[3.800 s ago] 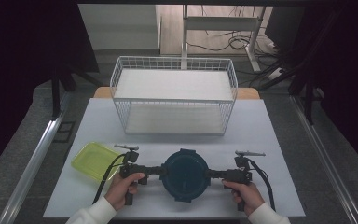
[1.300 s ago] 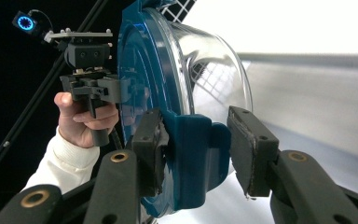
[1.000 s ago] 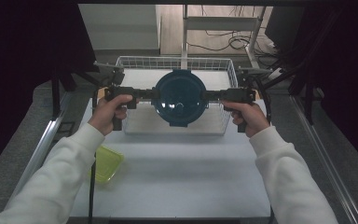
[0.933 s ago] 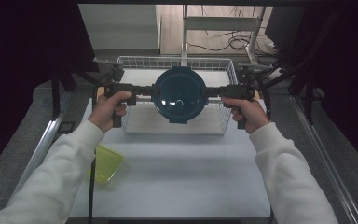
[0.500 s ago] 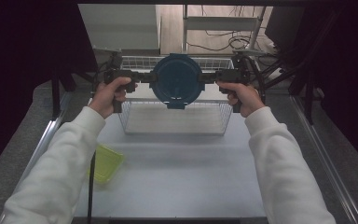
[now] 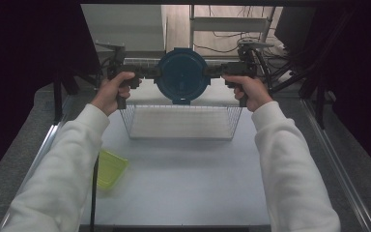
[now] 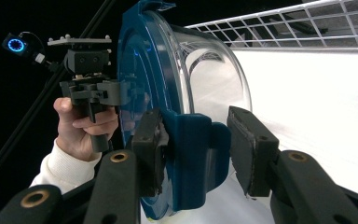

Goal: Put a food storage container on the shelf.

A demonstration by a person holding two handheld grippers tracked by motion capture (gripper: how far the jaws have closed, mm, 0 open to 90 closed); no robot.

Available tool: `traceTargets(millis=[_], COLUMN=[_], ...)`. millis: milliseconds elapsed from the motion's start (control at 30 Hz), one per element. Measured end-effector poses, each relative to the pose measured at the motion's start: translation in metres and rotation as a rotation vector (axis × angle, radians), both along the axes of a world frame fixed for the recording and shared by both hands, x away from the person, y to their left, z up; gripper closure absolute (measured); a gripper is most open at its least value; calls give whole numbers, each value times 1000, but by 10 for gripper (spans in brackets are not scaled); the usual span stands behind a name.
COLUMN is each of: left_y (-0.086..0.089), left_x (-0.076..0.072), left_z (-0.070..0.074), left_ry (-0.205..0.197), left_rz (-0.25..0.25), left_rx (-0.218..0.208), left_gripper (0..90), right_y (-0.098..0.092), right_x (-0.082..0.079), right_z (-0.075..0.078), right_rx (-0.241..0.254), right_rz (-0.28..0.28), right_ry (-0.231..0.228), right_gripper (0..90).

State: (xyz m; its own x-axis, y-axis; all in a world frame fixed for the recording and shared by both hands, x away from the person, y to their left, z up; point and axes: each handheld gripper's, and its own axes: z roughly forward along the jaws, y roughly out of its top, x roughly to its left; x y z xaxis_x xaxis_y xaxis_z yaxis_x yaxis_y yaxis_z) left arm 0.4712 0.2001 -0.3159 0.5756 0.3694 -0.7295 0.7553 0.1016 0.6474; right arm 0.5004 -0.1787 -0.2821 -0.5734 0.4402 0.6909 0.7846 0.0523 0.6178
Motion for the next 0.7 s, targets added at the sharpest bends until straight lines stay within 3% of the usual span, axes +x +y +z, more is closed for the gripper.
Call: traceTargets(millis=[700], left_y=[2], left_x=[17], left_z=[-18], left_ry=[50], left_rz=[26], left_rx=[1], left_gripper=[575], right_y=[4], right_x=[19], right_z=[-20], right_rx=[-9], right_rz=[-29], right_ry=[67], right_gripper=[568])
